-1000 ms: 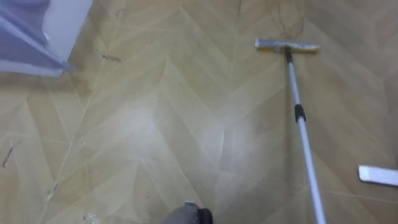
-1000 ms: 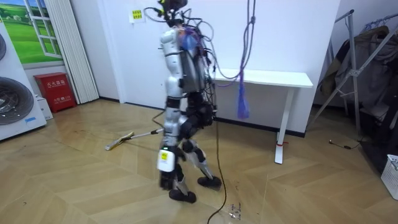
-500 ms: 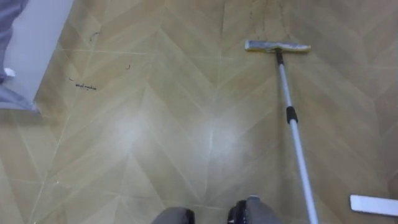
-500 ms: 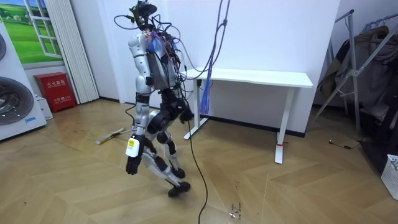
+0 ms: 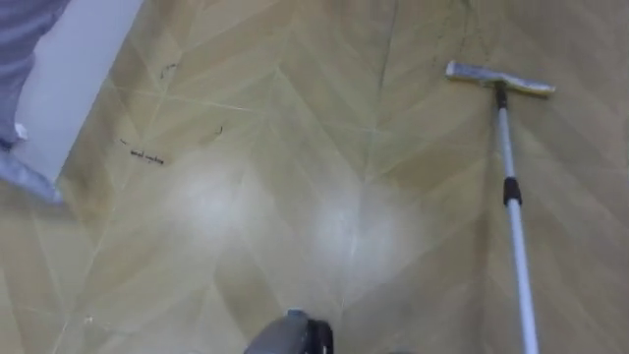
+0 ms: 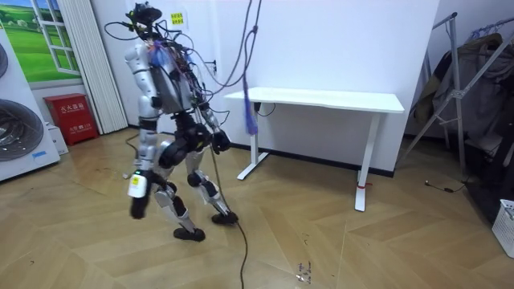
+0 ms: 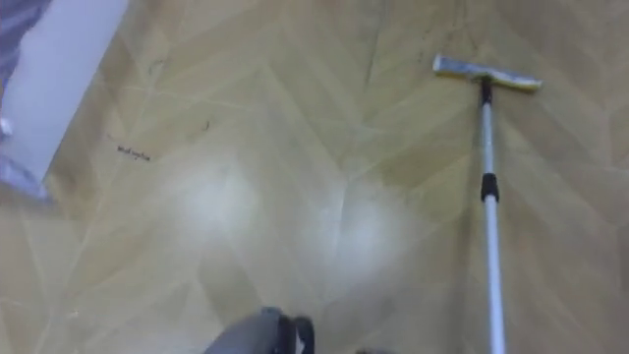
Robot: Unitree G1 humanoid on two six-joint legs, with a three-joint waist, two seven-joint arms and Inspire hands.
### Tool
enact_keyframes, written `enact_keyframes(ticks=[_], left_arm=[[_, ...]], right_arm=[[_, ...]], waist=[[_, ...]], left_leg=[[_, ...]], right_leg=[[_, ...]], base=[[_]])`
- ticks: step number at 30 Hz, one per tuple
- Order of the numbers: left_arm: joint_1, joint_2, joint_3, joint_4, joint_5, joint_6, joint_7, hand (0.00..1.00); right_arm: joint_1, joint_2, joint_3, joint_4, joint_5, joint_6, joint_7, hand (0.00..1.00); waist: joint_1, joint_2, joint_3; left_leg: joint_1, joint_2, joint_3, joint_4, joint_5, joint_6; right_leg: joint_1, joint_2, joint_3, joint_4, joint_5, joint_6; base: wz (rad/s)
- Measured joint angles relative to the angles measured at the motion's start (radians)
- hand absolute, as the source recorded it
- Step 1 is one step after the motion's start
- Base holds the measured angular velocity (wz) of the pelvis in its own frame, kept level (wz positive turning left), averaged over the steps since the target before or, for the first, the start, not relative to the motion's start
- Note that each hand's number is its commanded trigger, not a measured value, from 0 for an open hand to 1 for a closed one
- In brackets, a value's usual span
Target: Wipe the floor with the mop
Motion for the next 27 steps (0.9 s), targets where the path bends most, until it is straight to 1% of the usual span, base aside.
enact_keyframes(ticks=[1,2,3,4,5,6,7,8,9,10,11,12,13,14,15,16,17,18,19,20,21,22,23,24,25,26,27], left_arm=[[-0.002,0.0,0.0,-0.008,-0.002,-0.003,0.004,0.0],[-0.002,-0.002,-0.003,-0.018,-0.008,-0.007,0.009,0.0],[-0.002,-0.003,-0.005,-0.017,-0.01,-0.006,0.013,0.0],[-0.001,-0.003,-0.009,-0.016,-0.01,-0.006,0.015,0.0],[0.002,-0.003,-0.013,-0.015,-0.008,-0.005,0.019,0.0],[0.008,-0.003,-0.012,-0.012,-0.008,-0.004,0.026,0.0],[0.012,-0.003,-0.012,-0.006,-0.008,-0.002,0.029,0.0],[0.025,-0.003,-0.009,-0.004,-0.009,0.006,0.031,0.0],[0.034,0.001,-0.009,-0.002,-0.009,0.02,0.035,0.0],[0.034,0.004,-0.009,0.001,-0.01,0.029,0.036,0.0],[0.033,0.012,-0.008,0.012,-0.011,0.047,0.037,0.0],[0.032,0.016,-0.007,0.015,-0.012,0.061,0.045,0.0],[0.03,0.016,-0.008,0.019,-0.015,0.067,0.049,0.0],[0.019,0.019,-0.008,0.03,-0.025,0.073,0.05,0.0],[0.01,0.025,-0.012,0.032,-0.052,0.072,0.05,0.0],[0.006,0.027,-0.013,0.033,-0.066,0.07,0.05,0.0],[0.003,0.027,-0.019,0.032,-0.08,0.067,0.047,0.0],[-0.001,0.025,-0.025,0.032,-0.081,0.066,0.038,0.0],[0.0,0.026,-0.026,0.031,-0.081,0.066,0.032,0.0],[0.007,0.027,-0.033,0.023,-0.079,0.067,0.024,0.0],[0.027,0.023,-0.038,0.02,-0.077,0.068,0.013,0.0],[0.033,0.021,-0.038,0.02,-0.077,0.07,0.005,0.0],[0.04,0.019,-0.038,0.015,-0.076,0.074,-0.008,0.0],[0.037,0.022,-0.037,0.011,-0.062,0.077,-0.022,0.0],[0.033,0.022,-0.037,0.011,-0.055,0.077,-0.023,0.0],[0.031,0.014,-0.038,0.012,-0.053,0.076,-0.024,0.0],[0.031,0.005,-0.038,0.012,-0.052,0.075,-0.024,0.0]], right_arm=[[0.007,0.006,0.0,-0.004,-0.002,0.001,-0.005,1.0],[0.016,0.018,0.0,-0.013,-0.012,0.002,-0.013,1.0],[0.016,0.031,-0.004,-0.013,-0.022,0.003,-0.019,1.0],[0.016,0.036,-0.009,-0.014,-0.026,0.006,-0.021,1.0],[0.012,0.044,-0.015,-0.014,-0.037,0.016,-0.026,1.0],[0.006,0.05,-0.029,-0.023,-0.069,0.038,-0.033,1.0],[0.004,0.052,-0.042,-0.032,-0.084,0.051,-0.039,1.0],[-0.003,0.051,-0.066,-0.041,-0.108,0.068,-0.047,1.0],[-0.031,0.048,-0.077,-0.042,-0.125,0.087,-0.052,1.0],[-0.053,0.045,-0.093,-0.04,-0.147,0.1,-0.057,1.0],[-0.109,0.036,-0.109,-0.032,-0.185,0.113,-0.062,1.0],[-0.173,0.022,-0.13,-0.019,-0.23,0.121,-0.069,1.0],[-0.205,0.012,-0.135,-0.012,-0.247,0.121,-0.07,1.0],[-0.266,-0.005,-0.134,-0.008,-0.264,0.115,-0.073,1.0],[-0.323,-0.017,-0.121,-0.013,-0.262,0.102,-0.067,1.0],[-0.347,-0.017,-0.114,-0.017,-0.258,0.094,-0.063,1.0],[-0.381,-0.022,-0.095,-0.025,-0.252,0.085,-0.055,1.0],[-0.415,-0.037,-0.086,-0.03,-0.23,0.074,-0.047,1.0],[-0.425,-0.037,-0.081,-0.034,-0.217,0.071,-0.042,1.0],[-0.427,-0.032,-0.067,-0.045,-0.21,0.065,-0.037,1.0],[-0.428,-0.029,-0.05,-0.046,-0.201,0.065,-0.031,1.0],[-0.423,-0.029,-0.043,-0.046,-0.201,0.065,-0.028,1.0],[-0.401,-0.034,-0.014,-0.049,-0.2,0.064,-0.024,1.0],[-0.364,-0.037,0.003,-0.047,-0.201,0.062,-0.026,1.0],[-0.341,-0.037,0.007,-0.044,-0.202,0.061,-0.026,1.0],[-0.299,-0.045,0.012,-0.033,-0.217,0.06,-0.028,1.0],[-0.251,-0.054,0.017,-0.028,-0.226,0.06,-0.036,1.0]], waist=[[-0.004,0.004,0.0031],[-0.02,0.011,0.0072],[-0.035,0.014,0.0082],[-0.042,0.015,0.0089],[-0.047,0.017,0.0074],[-0.047,0.015,0.0099],[-0.047,0.006,0.0131],[-0.038,0.013,0.0101],[-0.02,0.01,0.012],[-0.016,0.014,0.0099],[-0.013,0.013,0.01],[-0.003,0.002,0.016],[0.008,-0.002,0.0187],[0.037,-0.015,0.0241],[0.066,-0.031,0.0296],[0.081,-0.039,0.0293],[0.102,-0.059,0.0326],[0.118,-0.059,0.0346],[0.131,-0.063,0.0372],[0.151,-0.072,0.0386],[0.156,-0.068,0.0372],[0.155,-0.066,0.0373],[0.147,-0.054,0.0356],[0.138,-0.046,0.0406],[0.13,-0.047,0.0371],[0.113,-0.037,0.0299],[0.1,-0.029,0.0248]], left_leg=[[0.013,0.0,-0.002,-0.011,-0.001,0.0],[0.04,-0.001,-0.003,-0.038,-0.001,-0.001],[0.073,0.0,-0.002,-0.069,0.0,-0.002],[0.087,0.001,-0.002,-0.082,0.0,-0.004],[0.115,0.004,-0.002,-0.1,-0.003,-0.012],[0.141,0.006,-0.007,-0.106,-0.014,-0.026],[0.154,0.008,-0.012,-0.107,-0.021,-0.033],[0.178,0.018,-0.026,-0.107,-0.035,-0.053],[0.191,0.031,-0.045,-0.099,-0.045,-0.068],[0.192,0.037,-0.055,-0.087,-0.051,-0.079],[0.175,0.046,-0.051,-0.022,-0.05,-0.09],[0.128,0.064,-0.049,0.108,-0.023,-0.13],[0.094,0.079,-0.048,0.189,0.006,-0.145],[0.02,0.103,-0.048,0.346,0.1,-0.163],[-0.052,0.119,-0.05,0.469,0.235,-0.172],[-0.088,0.127,-0.052,0.517,0.305,-0.174],[-0.144,0.137,-0.058,0.583,0.36,-0.174],[-0.188,0.149,-0.051,0.597,0.334,-0.149],[-0.2,0.148,-0.046,0.577,0.313,-0.141],[-0.201,0.143,-0.042,0.477,0.265,-0.142],[-0.189,0.143,-0.031,0.32,0.239,-0.145],[-0.179,0.141,-0.026,0.23,0.235,-0.146],[-0.162,0.132,-0.024,0.04,0.236,-0.146],[-0.149,0.122,-0.012,-0.045,0.244,-0.094],[-0.143,0.114,-0.005,-0.051,0.234,-0.078],[-0.125,0.089,-0.001,-0.064,0.212,-0.058],[-0.1,0.062,0.005,-0.072,0.183,-0.045]], right_leg=[[-0.021,0.0,0.004,-0.003,-0.003,0.002],[-0.06,-0.004,0.01,-0.043,-0.008,0.001],[-0.082,-0.005,0.02,-0.138,-0.007,0.0],[-0.087,-0.006,0.022,-0.201,-0.004,0.0],[-0.093,-0.009,0.024,-0.331,0.016,-0.006],[-0.096,-0.003,0.023,-0.42,0.072,-0.009],[-0.088,-0.002,0.018,-0.432,0.096,-0.016],[-0.055,0.008,-0.006,-0.447,0.111,-0.033],[-0.028,0.014,-0.033,-0.455,0.114,-0.04],[-0.022,0.014,-0.047,-0.451,0.11,-0.051],[-0.016,0.015,-0.061,-0.431,0.095,-0.075],[-0.013,0.018,-0.067,-0.39,0.061,-0.086],[-0.012,0.024,-0.066,-0.368,0.044,-0.094],[-0.01,0.036,-0.066,-0.322,0.009,-0.106],[-0.007,0.045,-0.062,-0.284,-0.023,-0.12],[-0.006,0.05,-0.062,-0.27,-0.036,-0.124],[-0.001,0.063,-0.06,-0.251,-0.057,-0.133],[0.015,0.071,-0.068,-0.242,-0.078,-0.14],[0.026,0.076,-0.069,-0.241,-0.085,-0.142],[0.052,0.078,-0.072,-0.247,-0.097,-0.139],[0.079,0.079,-0.086,-0.262,-0.106,-0.14],[0.088,0.079,-0.092,-0.269,-0.113,-0.139],[0.109,0.08,-0.109,-0.288,-0.131,-0.134],[0.136,0.072,-0.12,-0.303,-0.151,-0.123],[0.145,0.064,-0.122,-0.316,-0.159,-0.111],[0.174,0.048,-0.127,-0.349,-0.166,-0.086],[0.201,0.025,-0.121,-0.363,-0.169,-0.075]], base=[[-0.38],[-0.22],[-0.16],[-0.08],[-0.05],[0.0],[0.0],[-0.06],[-0.08],[0.0],[0.08],[0.08],[-0.03],[-0.1],[-0.1],[0.0],[0.11],[0.1],[0.05],[0.0],[0.0],[0.11],[0.28],[0.37],[0.51],[0.42],[0.33]])
